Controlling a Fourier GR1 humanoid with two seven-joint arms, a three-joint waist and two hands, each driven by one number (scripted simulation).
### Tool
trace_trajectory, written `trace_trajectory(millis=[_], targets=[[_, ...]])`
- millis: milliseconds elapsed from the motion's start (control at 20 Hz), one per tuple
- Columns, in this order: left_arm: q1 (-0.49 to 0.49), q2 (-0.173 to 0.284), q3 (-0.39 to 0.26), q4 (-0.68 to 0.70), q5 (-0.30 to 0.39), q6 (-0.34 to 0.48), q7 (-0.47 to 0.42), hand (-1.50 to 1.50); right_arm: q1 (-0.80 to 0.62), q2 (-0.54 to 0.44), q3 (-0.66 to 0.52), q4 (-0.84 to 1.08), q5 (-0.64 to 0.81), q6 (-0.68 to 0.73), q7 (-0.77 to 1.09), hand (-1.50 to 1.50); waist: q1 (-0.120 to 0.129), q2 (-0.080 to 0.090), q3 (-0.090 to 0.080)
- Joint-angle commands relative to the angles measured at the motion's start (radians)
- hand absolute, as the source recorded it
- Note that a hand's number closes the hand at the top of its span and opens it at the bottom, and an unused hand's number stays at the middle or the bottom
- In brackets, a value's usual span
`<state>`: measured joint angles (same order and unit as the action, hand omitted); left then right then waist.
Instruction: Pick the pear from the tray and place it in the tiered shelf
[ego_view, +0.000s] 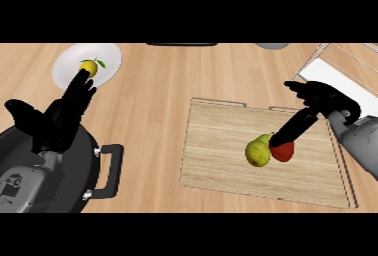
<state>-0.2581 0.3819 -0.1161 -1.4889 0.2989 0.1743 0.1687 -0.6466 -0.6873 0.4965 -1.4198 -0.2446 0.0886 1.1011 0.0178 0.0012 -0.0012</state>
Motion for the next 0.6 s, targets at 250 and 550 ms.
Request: trace_trajectory(millis=[250, 550], targets=[[0.024, -0.011, 0.042, 0.042, -0.001, -0.046, -0.05, 0.0, -0.017, 0.061, 0.064, 0.0, 0.022, 0.058, 0.185, -1.5, -0.015, -0.002, 0.0], [-0.009, 0.024, 0.076, -0.012, 0.007, -0.054, 0.039, 0.0, -0.022, 0.094, 0.083, 0.058, 0.044, 0.064, 0.167, -1.5, -0.005, -0.001, 0.001]])
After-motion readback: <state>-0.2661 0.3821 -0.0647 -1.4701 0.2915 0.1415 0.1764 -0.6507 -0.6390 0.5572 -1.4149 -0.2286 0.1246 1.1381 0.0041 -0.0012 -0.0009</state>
